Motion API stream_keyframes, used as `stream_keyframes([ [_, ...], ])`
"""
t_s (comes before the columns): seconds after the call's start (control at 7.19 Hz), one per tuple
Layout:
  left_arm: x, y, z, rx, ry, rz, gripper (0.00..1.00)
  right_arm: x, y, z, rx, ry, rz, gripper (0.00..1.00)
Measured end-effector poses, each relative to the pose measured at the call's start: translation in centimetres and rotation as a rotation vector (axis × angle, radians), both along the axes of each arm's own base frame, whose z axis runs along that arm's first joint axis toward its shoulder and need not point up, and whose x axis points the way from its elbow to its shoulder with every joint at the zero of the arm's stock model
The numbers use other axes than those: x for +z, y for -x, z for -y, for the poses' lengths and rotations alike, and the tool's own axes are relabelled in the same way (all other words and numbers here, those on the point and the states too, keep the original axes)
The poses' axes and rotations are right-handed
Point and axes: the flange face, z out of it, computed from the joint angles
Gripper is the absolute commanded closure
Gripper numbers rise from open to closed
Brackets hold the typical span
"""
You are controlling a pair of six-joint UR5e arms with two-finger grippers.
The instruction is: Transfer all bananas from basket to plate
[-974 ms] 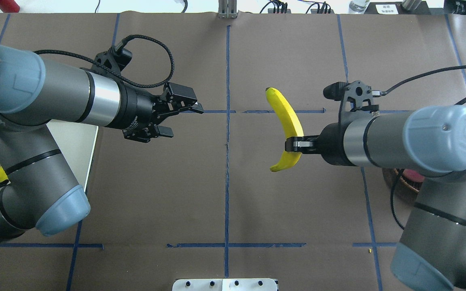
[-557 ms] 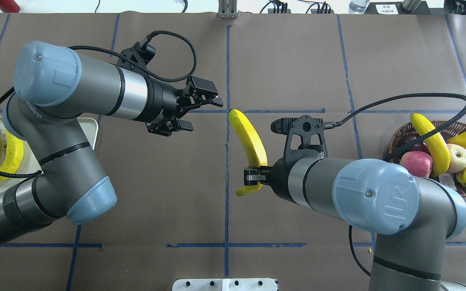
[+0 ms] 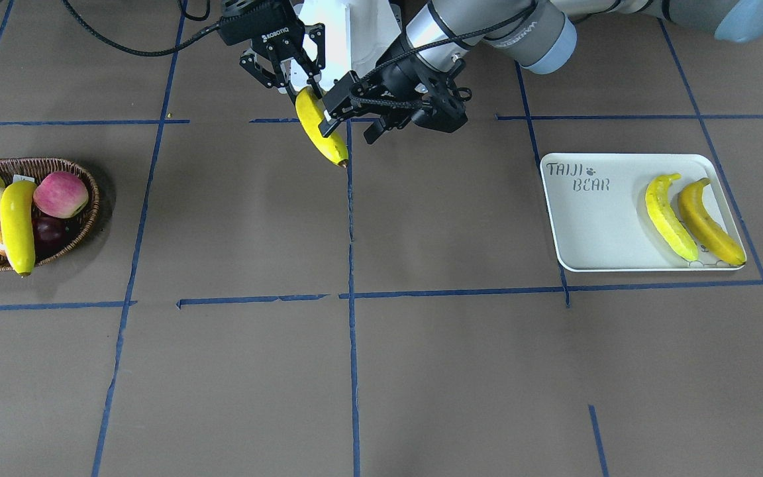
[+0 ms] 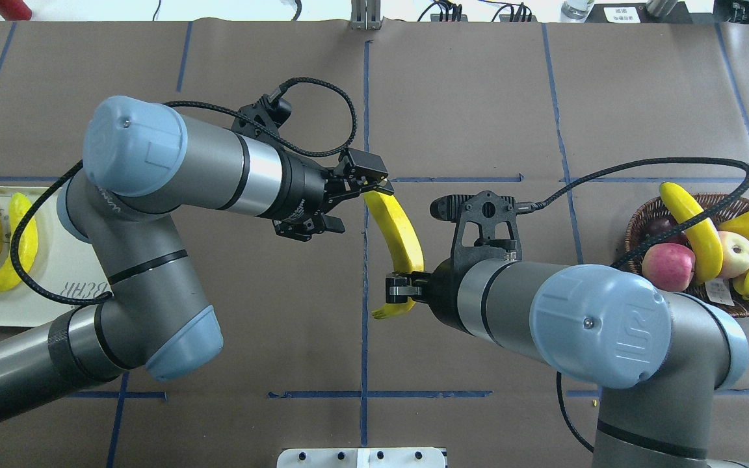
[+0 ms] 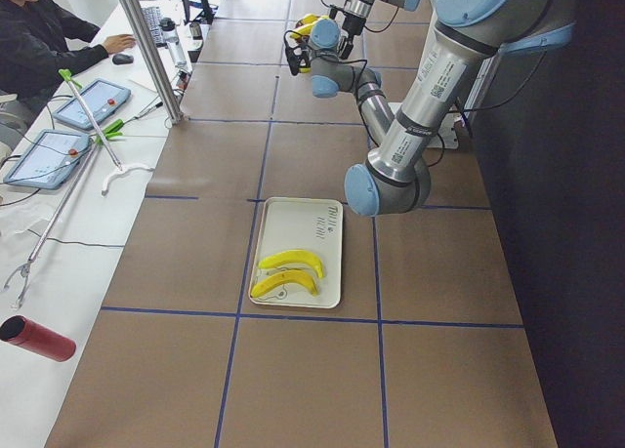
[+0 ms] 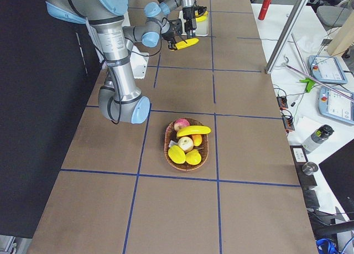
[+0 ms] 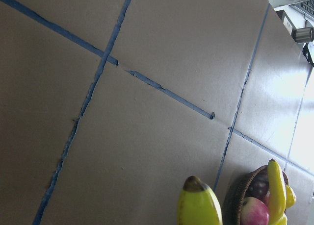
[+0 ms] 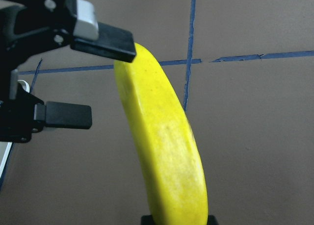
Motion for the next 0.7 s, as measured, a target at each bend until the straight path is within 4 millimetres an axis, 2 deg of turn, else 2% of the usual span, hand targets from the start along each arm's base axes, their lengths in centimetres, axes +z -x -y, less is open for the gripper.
stream_keyframes([
  [0.14, -0.5, -0.8, -0.5, -0.006, 0.002, -0.005, 0.04, 0.0, 0.0, 0.0, 0.001, 0.002, 0.002, 1.00],
  [0.28, -0.7, -1.5, -0.6, -0.006, 0.004, -0.005, 0.14, 0.0, 0.0, 0.0, 0.002, 0.005, 0.004, 1.00],
  [0.42, -0.9, -2.1, -0.6, -0.006, 0.006, -0.004, 0.60, -0.1, -0.1, 0.0, 0.001, 0.006, 0.007, 1.00],
  [0.56, -1.0, -2.4, -0.5, -0.005, 0.005, -0.006, 0.92, -0.2, -0.3, -0.1, 0.001, 0.006, 0.011, 1.00],
  [0.7, -1.0, -2.8, -0.4, -0.003, 0.001, -0.010, 1.00, -0.3, -0.4, -0.1, 0.000, 0.006, 0.014, 0.97],
])
